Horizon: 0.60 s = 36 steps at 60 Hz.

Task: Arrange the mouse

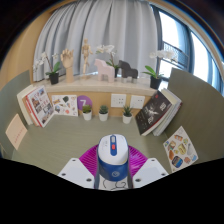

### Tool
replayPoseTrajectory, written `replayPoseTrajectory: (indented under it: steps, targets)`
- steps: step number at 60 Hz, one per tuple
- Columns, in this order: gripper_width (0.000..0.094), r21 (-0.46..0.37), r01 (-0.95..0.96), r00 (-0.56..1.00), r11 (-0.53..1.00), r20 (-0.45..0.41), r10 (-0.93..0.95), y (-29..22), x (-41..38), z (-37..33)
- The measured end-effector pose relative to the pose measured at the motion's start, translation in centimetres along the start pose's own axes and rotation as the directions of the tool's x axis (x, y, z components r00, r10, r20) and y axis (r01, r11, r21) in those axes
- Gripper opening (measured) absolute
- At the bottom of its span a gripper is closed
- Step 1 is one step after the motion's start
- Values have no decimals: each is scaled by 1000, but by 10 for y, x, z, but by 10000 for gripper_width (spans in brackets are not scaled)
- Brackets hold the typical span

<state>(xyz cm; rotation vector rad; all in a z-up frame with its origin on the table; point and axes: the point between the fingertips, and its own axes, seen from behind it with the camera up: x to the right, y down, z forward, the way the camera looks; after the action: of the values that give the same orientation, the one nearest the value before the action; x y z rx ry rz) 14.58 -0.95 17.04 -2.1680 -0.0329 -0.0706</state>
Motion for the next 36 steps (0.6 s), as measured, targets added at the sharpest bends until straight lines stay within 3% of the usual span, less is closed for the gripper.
replayPoseTrajectory:
  steps: [13,29,36]
  targets:
    - [379,-145,-79,997,986,-23,76,88,58,40]
    - [381,-291,-78,996,953,6,84,178,51,67]
    - [412,-248,-86,996,965,-6,87,175,52,68]
